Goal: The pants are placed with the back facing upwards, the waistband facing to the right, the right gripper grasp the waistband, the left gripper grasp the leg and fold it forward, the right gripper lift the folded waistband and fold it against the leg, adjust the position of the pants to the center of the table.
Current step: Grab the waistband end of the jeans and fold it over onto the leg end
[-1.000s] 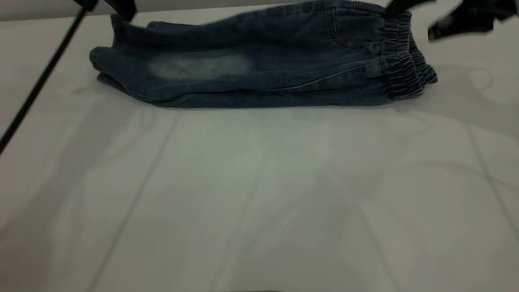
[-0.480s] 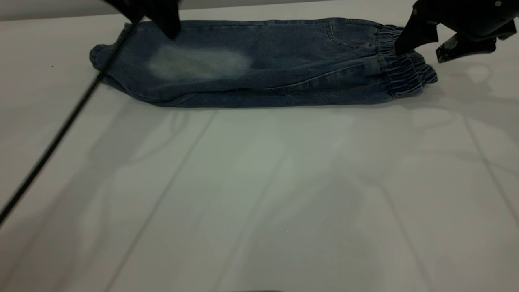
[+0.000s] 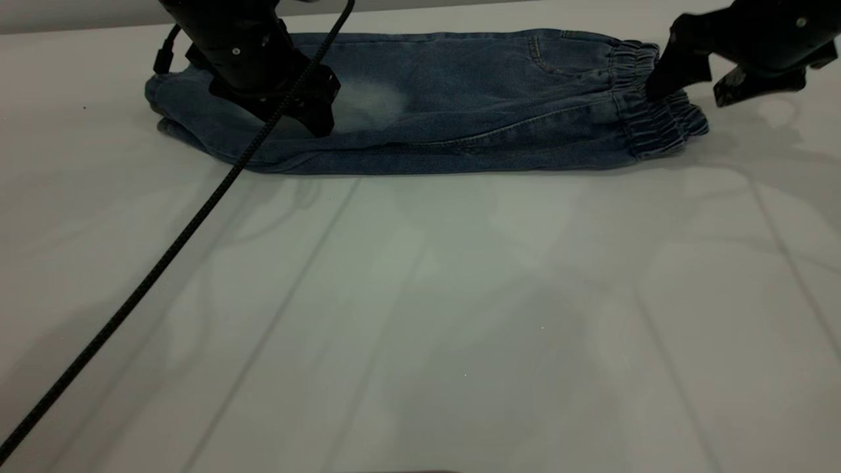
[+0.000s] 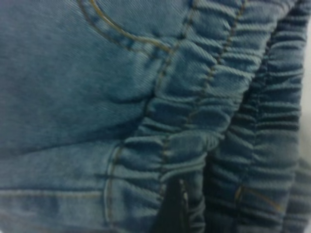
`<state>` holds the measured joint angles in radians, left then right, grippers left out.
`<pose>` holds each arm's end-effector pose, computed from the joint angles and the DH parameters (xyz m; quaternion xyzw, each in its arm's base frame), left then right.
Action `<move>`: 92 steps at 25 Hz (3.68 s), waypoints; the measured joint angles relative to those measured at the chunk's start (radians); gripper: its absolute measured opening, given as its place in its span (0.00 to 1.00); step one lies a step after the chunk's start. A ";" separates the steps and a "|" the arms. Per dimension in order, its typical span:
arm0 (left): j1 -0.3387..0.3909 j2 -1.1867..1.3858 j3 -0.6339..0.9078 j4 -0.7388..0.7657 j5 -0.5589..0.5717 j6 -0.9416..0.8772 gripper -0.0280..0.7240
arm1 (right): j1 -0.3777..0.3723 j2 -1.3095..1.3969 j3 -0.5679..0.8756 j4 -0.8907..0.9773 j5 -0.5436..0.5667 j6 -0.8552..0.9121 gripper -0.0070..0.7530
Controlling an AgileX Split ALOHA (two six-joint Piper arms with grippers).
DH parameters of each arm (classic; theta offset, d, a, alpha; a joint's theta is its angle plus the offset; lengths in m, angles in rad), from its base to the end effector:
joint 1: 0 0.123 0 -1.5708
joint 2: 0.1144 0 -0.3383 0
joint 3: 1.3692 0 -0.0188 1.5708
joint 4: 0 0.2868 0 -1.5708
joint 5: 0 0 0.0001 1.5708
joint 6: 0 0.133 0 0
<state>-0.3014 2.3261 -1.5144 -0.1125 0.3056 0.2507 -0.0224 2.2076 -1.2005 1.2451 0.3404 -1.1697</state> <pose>0.5280 -0.1688 0.0513 0.2169 0.9386 -0.0374 0.2658 0.4851 0.0313 0.0451 -0.0048 0.9525 0.1590 0.2596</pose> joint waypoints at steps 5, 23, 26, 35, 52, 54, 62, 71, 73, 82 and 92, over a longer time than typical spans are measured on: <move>0.000 0.000 -0.001 -0.001 0.000 0.000 0.76 | -0.001 0.071 -0.059 0.038 0.080 -0.010 0.79; -0.006 0.041 -0.017 -0.013 -0.027 0.000 0.76 | -0.006 0.103 -0.101 0.217 0.381 -0.133 0.59; -0.026 0.045 -0.020 -0.013 -0.038 0.000 0.76 | -0.004 0.113 -0.101 0.241 0.386 -0.137 0.59; -0.063 0.053 -0.049 -0.012 -0.013 0.002 0.76 | 0.022 0.138 -0.101 0.274 0.355 -0.144 0.41; -0.067 0.031 -0.276 0.079 0.381 0.002 0.76 | -0.134 -0.093 -0.101 -0.035 0.392 0.090 0.09; -0.067 0.028 -0.323 0.124 0.419 0.000 0.76 | -0.148 -0.137 -0.101 -0.076 0.408 0.118 0.09; -0.004 0.054 -0.358 0.246 0.440 -0.127 0.76 | -0.135 -0.267 -0.100 -0.110 0.485 0.130 0.09; 0.030 0.144 -0.358 0.238 0.399 -0.153 0.76 | 0.025 -0.274 -0.167 -0.120 0.475 0.169 0.09; 0.030 0.155 -0.358 0.217 0.393 -0.154 0.76 | 0.061 -0.274 -0.196 -0.121 0.464 0.184 0.09; 0.030 0.161 -0.360 0.206 0.390 -0.156 0.76 | 0.232 -0.227 -0.276 -0.085 0.305 0.220 0.09; 0.032 0.094 -0.435 0.237 0.585 -0.159 0.76 | 0.326 -0.067 -0.390 -0.021 0.246 0.206 0.09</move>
<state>-0.2692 2.4203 -1.9493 0.1241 0.8903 0.0919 0.3037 2.1403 -1.5902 1.2238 0.5865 -0.9634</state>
